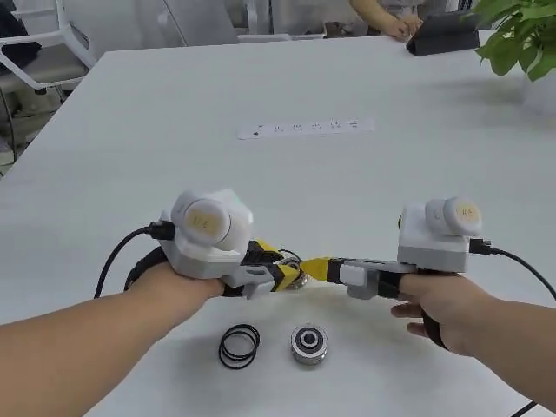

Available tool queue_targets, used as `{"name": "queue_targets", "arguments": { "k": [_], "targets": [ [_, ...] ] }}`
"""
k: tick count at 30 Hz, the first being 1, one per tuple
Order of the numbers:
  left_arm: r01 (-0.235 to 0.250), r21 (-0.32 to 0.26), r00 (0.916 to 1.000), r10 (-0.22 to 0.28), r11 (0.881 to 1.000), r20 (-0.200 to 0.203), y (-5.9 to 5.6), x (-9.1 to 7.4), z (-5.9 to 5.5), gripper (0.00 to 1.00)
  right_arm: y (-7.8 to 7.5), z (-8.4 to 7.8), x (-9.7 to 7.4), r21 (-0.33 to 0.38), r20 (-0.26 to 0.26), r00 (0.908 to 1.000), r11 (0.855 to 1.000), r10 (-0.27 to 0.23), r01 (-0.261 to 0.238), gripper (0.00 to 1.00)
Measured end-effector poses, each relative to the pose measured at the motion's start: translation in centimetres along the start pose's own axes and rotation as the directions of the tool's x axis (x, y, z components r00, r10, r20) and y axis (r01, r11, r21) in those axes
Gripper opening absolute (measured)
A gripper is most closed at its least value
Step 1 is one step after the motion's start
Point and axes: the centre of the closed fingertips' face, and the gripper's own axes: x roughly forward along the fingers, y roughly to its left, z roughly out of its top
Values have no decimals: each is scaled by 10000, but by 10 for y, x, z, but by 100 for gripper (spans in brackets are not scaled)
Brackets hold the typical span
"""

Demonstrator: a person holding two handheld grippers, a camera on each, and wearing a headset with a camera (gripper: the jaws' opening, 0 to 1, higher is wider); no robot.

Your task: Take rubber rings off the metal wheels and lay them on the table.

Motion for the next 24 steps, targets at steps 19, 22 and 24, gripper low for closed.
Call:
{"name": "queue_targets", "arguments": {
  "k": [19, 22, 24],
  "targets": [
    [-44, -388, 9974, 72, 9992, 721, -4, -59, 1, 42, 28, 5, -5, -310, 11, 9988, 9984, 480, -480, 0],
    [39, -287, 9966, -16, 9996, 825, -8, -68, 1, 47, 34, 5, -6, -384, -41, 9983, 9976, 575, -576, 0],
    [44, -247, 9963, -23, 9997, 864, -10, -75, 1, 49, 40, 4, -7, -439, -83, 9980, 9970, 634, -637, 0]
  ]
}}
